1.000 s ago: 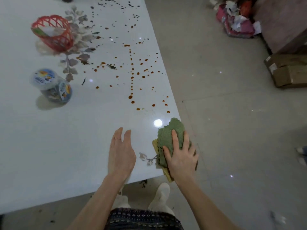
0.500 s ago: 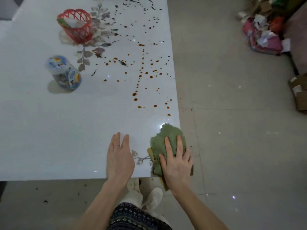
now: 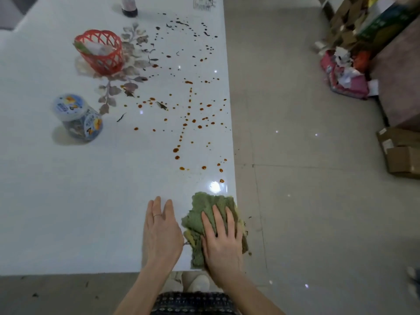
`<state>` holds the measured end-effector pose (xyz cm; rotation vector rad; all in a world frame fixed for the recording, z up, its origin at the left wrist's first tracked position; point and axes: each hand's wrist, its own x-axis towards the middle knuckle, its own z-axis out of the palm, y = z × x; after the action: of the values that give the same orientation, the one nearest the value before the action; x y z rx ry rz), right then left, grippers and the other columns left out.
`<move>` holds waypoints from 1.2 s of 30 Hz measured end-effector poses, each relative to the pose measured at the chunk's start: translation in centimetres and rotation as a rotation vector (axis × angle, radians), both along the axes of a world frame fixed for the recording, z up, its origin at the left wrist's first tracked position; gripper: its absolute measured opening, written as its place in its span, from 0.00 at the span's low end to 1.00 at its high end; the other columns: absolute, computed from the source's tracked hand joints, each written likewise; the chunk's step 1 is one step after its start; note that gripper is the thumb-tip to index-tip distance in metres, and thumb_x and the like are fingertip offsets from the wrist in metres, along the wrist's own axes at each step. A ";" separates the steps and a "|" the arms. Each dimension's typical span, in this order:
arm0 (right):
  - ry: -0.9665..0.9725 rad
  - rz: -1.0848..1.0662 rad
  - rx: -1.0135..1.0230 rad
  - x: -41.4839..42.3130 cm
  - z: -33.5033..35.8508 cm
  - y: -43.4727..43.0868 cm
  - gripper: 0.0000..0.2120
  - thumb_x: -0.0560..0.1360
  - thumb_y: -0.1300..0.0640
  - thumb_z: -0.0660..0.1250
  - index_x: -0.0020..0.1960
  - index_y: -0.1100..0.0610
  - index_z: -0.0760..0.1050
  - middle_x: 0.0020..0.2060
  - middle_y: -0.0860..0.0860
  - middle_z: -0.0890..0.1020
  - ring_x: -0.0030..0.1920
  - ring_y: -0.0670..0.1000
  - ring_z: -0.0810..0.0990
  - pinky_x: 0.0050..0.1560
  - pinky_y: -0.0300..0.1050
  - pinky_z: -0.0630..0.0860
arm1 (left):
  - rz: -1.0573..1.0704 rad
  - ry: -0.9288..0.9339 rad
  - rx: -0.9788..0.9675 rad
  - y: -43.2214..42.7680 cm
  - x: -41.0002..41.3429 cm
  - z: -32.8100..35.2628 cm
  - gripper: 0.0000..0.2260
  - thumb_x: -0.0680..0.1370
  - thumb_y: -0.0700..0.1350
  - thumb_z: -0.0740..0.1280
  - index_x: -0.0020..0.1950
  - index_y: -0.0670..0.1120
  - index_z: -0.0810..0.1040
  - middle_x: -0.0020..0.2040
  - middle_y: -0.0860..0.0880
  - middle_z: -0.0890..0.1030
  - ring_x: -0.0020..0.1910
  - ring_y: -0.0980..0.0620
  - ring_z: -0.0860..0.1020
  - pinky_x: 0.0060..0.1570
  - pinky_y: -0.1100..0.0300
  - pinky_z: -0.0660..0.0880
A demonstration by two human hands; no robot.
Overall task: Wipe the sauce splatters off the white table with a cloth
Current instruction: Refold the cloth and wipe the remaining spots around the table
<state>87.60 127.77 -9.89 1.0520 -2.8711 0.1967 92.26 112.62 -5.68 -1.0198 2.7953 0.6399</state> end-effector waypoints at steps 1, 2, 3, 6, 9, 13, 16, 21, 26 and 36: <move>0.002 0.045 -0.010 -0.3 0.0 0.1 0.22 0.79 0.49 0.57 0.71 0.52 0.73 0.71 0.57 0.74 0.71 0.64 0.69 0.66 0.66 0.70 | -0.003 -0.013 -0.007 -0.1 -0.1 -0.1 0.30 0.76 0.39 0.61 0.75 0.41 0.52 0.76 0.39 0.49 0.75 0.42 0.44 0.73 0.50 0.50; -0.006 0.092 -0.014 -1.0 0.1 0.1 0.22 0.79 0.49 0.58 0.71 0.52 0.73 0.71 0.56 0.73 0.71 0.63 0.69 0.67 0.65 0.68 | -0.006 -0.021 -0.015 -0.1 -0.1 -0.2 0.30 0.76 0.39 0.61 0.75 0.41 0.52 0.76 0.38 0.49 0.75 0.41 0.44 0.73 0.50 0.51; -0.017 0.142 -0.017 -1.7 0.2 0.1 0.21 0.80 0.49 0.58 0.72 0.51 0.72 0.71 0.55 0.73 0.72 0.62 0.68 0.68 0.65 0.68 | -0.005 -0.025 -0.013 -0.1 -0.1 -0.1 0.30 0.76 0.38 0.62 0.75 0.41 0.53 0.75 0.38 0.50 0.75 0.41 0.45 0.73 0.50 0.51; -0.066 0.272 -0.053 -4.7 0.3 0.3 0.20 0.81 0.50 0.58 0.71 0.48 0.72 0.71 0.51 0.72 0.73 0.59 0.67 0.68 0.63 0.69 | 0.032 -0.005 0.009 0.1 -0.3 0.1 0.28 0.76 0.36 0.61 0.74 0.41 0.55 0.75 0.38 0.52 0.75 0.41 0.46 0.73 0.50 0.53; -0.125 0.327 -0.106 -5.8 0.5 -0.1 0.20 0.80 0.51 0.58 0.71 0.47 0.72 0.71 0.50 0.72 0.73 0.58 0.66 0.69 0.64 0.68 | 0.099 0.029 0.021 0.1 -0.7 0.0 0.27 0.76 0.35 0.60 0.75 0.41 0.55 0.76 0.41 0.53 0.75 0.44 0.48 0.73 0.51 0.53; -0.179 0.636 -0.106 -7.5 0.0 0.8 0.17 0.83 0.48 0.55 0.69 0.45 0.71 0.73 0.49 0.70 0.75 0.58 0.64 0.73 0.64 0.62 | 0.223 0.085 0.060 0.4 -1.2 -0.3 0.26 0.76 0.34 0.59 0.74 0.40 0.58 0.75 0.43 0.57 0.74 0.46 0.52 0.71 0.49 0.59; -0.200 0.791 -0.127 -11.4 -0.2 0.3 0.19 0.85 0.47 0.50 0.68 0.46 0.74 0.72 0.49 0.72 0.74 0.58 0.67 0.73 0.62 0.61 | 0.307 0.136 0.090 0.8 -1.8 -0.6 0.25 0.75 0.32 0.59 0.73 0.39 0.60 0.74 0.42 0.60 0.73 0.45 0.56 0.69 0.48 0.62; -0.269 0.769 -0.097 -13.4 0.9 -0.5 0.21 0.77 0.48 0.57 0.67 0.46 0.76 0.72 0.49 0.72 0.75 0.58 0.64 0.73 0.64 0.58 | 0.351 0.186 0.069 1.2 -2.1 -0.8 0.24 0.74 0.30 0.60 0.71 0.37 0.63 0.73 0.41 0.61 0.72 0.43 0.60 0.67 0.48 0.64; -0.210 0.738 -0.062 -11.2 0.8 -0.1 0.27 0.75 0.30 0.58 0.69 0.42 0.72 0.75 0.49 0.68 0.77 0.62 0.57 0.73 0.68 0.49 | 0.396 0.185 0.053 1.3 -2.8 -1.5 0.25 0.74 0.28 0.57 0.71 0.38 0.64 0.73 0.43 0.61 0.69 0.44 0.64 0.66 0.51 0.64; -0.147 0.657 -0.154 -17.5 -0.4 -2.1 0.21 0.78 0.43 0.59 0.69 0.46 0.75 0.72 0.50 0.73 0.75 0.59 0.65 0.72 0.67 0.60 | 0.410 0.216 0.014 0.9 -2.2 -2.0 0.28 0.72 0.26 0.54 0.72 0.40 0.63 0.73 0.45 0.61 0.71 0.47 0.62 0.68 0.55 0.63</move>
<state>70.06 125.62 -10.26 1.9706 -2.4550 0.5372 90.08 113.56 -7.64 -1.6327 2.7655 0.8552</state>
